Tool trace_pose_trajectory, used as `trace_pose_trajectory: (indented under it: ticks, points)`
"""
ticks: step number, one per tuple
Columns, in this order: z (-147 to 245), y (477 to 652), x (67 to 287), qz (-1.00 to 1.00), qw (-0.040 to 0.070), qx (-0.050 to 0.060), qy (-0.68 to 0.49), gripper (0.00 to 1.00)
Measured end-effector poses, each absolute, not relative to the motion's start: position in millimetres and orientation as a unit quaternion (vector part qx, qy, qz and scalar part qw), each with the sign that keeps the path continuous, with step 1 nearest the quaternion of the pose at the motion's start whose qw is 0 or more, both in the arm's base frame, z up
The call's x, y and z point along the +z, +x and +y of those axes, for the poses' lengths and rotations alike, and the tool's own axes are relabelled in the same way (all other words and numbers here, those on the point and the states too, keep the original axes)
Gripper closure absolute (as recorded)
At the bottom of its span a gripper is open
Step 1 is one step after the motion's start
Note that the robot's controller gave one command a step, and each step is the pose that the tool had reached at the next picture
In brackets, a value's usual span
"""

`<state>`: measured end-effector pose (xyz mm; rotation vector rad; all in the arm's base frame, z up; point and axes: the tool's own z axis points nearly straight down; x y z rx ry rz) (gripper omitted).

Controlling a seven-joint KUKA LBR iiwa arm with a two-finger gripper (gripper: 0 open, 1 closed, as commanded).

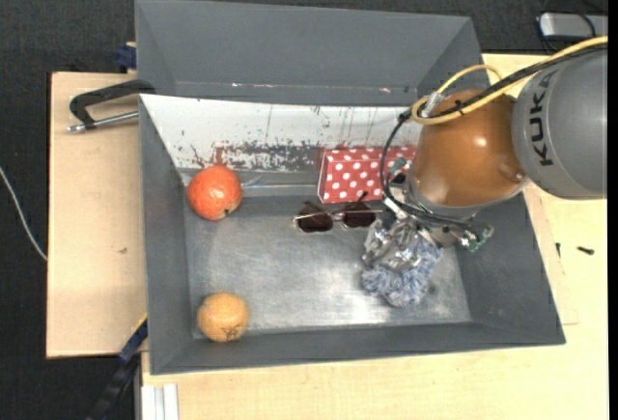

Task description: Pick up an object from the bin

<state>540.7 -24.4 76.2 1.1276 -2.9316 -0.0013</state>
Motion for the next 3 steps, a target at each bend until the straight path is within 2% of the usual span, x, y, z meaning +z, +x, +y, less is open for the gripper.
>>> trace_pose_trajectory:
  ticks: [2, 3]
  points:
    - [-24, 540.8, 87, -0.933, -0.001, -0.001, 0.359, 1.00]
    - [-23, 538.9, 107, -0.933, 0.001, -0.002, 0.359, 1.00]
